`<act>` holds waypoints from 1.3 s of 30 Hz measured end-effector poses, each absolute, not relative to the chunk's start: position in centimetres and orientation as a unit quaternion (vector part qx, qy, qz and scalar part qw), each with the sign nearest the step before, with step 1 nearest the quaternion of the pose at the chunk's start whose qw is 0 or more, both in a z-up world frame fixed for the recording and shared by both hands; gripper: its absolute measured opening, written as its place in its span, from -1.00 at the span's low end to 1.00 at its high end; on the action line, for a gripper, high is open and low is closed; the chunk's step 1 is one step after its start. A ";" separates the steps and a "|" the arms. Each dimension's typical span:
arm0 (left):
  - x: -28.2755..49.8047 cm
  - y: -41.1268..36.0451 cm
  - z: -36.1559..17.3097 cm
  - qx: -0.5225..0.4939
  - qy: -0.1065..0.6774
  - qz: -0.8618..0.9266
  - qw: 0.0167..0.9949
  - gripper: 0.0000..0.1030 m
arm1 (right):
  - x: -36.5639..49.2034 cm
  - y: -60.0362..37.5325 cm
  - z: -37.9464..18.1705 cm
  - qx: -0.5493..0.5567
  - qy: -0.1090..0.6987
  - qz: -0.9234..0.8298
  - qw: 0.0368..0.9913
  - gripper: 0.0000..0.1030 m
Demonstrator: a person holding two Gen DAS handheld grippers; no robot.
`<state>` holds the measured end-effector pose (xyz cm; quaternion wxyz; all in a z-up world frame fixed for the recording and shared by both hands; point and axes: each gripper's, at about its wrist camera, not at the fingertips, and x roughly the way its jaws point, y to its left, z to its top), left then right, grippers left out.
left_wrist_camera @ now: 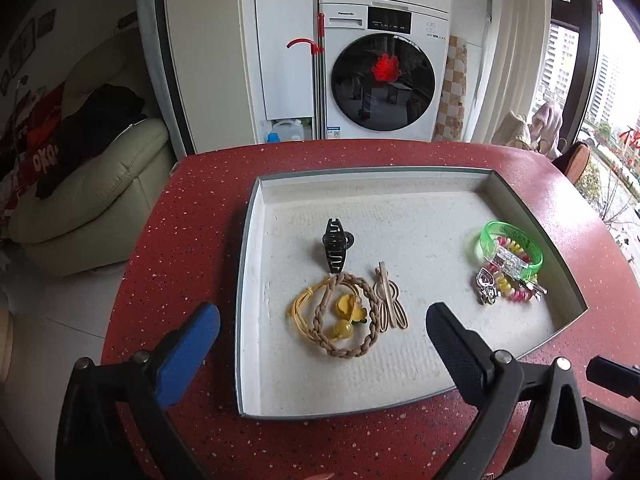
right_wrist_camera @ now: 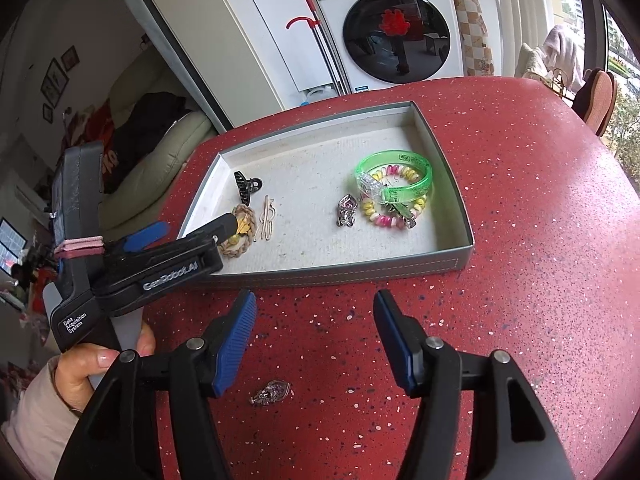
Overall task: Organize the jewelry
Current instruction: 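Withdraw both grippers toward the brown coil hair tie and heart pendant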
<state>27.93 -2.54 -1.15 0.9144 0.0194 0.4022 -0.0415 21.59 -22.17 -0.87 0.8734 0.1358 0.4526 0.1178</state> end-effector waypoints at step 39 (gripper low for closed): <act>16.6 -1.3 -4.5 0.010 0.451 -0.095 0.887 1.00 | 9.6 -21.4 -4.6 0.116 0.496 0.137 0.849 0.66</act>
